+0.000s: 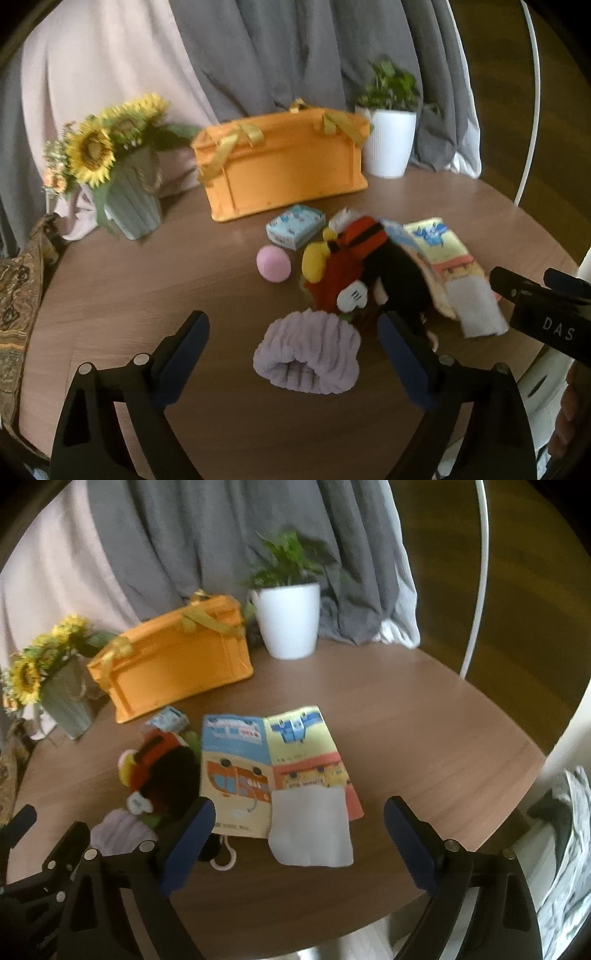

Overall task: Organize soft objects
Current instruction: 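Move left gripper to the lavender fuzzy band while right gripper reaches the white cloth on the book, then close left gripper on the lavender band while right gripper closes on the white cloth, then lift and carry the band in left gripper while right gripper carries the cloth to the orange crate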

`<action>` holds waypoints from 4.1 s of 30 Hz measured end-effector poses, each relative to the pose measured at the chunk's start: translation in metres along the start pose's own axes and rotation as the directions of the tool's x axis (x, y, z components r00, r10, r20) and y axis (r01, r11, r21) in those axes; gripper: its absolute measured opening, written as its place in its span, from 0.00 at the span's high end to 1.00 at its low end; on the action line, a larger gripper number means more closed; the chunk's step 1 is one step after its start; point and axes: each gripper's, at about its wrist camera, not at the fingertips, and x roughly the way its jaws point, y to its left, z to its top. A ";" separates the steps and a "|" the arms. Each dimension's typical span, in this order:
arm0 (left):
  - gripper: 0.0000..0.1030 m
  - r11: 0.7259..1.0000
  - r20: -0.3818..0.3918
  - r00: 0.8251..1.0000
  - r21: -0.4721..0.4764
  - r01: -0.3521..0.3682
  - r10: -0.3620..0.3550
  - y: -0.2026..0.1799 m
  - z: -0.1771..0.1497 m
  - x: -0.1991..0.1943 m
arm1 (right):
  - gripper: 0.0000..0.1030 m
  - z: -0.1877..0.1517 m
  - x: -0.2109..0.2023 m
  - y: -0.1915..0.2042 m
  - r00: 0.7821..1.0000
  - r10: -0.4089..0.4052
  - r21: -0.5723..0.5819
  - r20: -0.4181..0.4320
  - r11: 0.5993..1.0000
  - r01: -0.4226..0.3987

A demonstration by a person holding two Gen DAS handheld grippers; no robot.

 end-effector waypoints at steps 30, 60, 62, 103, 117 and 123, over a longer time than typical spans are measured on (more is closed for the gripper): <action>0.51 0.999 -0.119 0.993 0.037 0.002 0.002 -0.012 -0.017 0.055 | 0.36 -0.032 0.074 -0.004 0.986 -0.065 -0.057 -0.155 0.997 0.057; 0.75 0.995 -0.060 0.997 -0.085 0.042 -0.048 -0.004 0.016 0.019 | 0.88 0.017 0.018 0.016 0.995 0.095 -0.124 -0.021 0.988 -0.097; 0.75 0.995 -0.041 0.998 -0.096 0.036 -0.041 -0.001 0.022 0.012 | 0.88 0.022 0.015 0.020 0.993 0.119 -0.134 -0.016 0.984 -0.120; 0.75 0.988 0.318 0.941 -0.132 -0.075 0.114 0.032 0.206 0.008 | 0.88 0.192 0.018 0.094 0.883 0.419 -0.268 0.213 0.894 -0.359; 0.75 0.986 0.308 0.943 -0.143 -0.085 0.126 0.060 0.262 0.067 | 0.88 0.255 0.071 0.137 0.873 0.448 -0.311 0.191 0.871 -0.379; 0.75 0.985 0.303 0.945 -0.157 -0.078 0.123 0.072 0.278 0.098 | 0.88 0.270 0.099 0.153 0.877 0.458 -0.312 0.146 0.862 -0.399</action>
